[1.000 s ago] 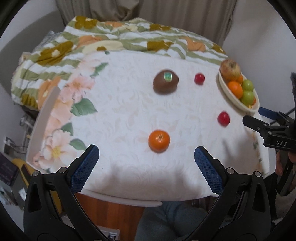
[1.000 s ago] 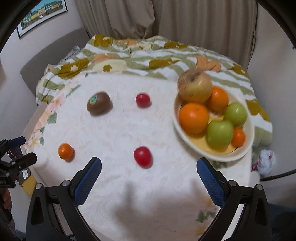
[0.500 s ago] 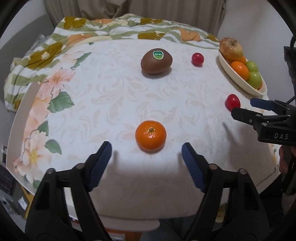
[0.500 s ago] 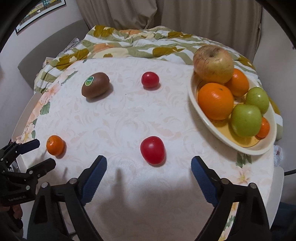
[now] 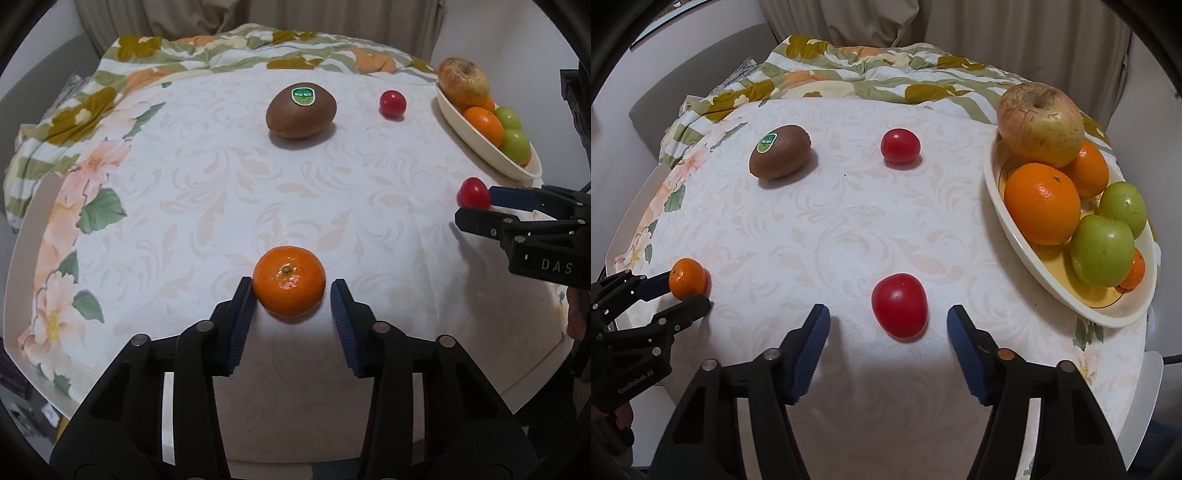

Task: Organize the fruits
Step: 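Grasp the tangerine with the left tool while the right tool grasps a red cherry tomato, then carry the tangerine into the bowl and open the left tool while the right tool carries the tomato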

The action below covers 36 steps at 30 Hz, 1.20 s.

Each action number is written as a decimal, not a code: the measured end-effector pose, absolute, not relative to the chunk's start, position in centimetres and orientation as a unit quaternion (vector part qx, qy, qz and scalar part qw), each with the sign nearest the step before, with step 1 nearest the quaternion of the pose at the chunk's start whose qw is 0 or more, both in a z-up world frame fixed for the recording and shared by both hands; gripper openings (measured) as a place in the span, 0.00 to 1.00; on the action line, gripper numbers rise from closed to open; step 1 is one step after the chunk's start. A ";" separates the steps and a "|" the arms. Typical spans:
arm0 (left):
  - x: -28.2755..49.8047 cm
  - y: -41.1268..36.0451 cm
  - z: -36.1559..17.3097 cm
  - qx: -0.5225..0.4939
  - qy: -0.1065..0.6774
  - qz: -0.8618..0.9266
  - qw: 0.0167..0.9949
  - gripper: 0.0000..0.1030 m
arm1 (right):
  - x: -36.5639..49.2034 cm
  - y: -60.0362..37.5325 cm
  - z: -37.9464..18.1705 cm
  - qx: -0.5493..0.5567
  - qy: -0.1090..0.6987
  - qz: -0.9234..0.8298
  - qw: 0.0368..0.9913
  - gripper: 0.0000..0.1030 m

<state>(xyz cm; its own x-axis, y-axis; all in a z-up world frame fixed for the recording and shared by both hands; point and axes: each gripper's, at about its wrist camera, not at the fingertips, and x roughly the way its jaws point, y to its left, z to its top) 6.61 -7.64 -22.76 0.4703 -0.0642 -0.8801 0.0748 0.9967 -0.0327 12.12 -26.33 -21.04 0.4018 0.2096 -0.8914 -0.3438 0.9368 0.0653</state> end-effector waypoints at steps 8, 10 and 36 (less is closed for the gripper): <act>6.6 -7.4 -22.7 0.000 0.516 -0.039 0.855 0.43 | 12.7 -25.7 -21.4 -0.074 0.526 0.169 0.830 0.38; 6.5 -7.4 -22.7 -0.003 0.519 -0.039 0.854 0.43 | 12.8 -25.8 -21.4 -0.069 0.526 0.164 0.831 0.34; 4.0 -6.5 -15.2 -0.014 0.477 -0.056 0.877 0.43 | 10.2 -25.1 -14.2 -0.056 0.486 0.176 0.854 0.27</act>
<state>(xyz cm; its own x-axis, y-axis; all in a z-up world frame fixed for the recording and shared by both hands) 3.98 -6.50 -15.16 0.5395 -0.1113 -0.8346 0.0853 0.9933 -0.0773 10.18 -25.11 -14.20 0.4662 0.2470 -0.8495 -0.3557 0.9315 0.0757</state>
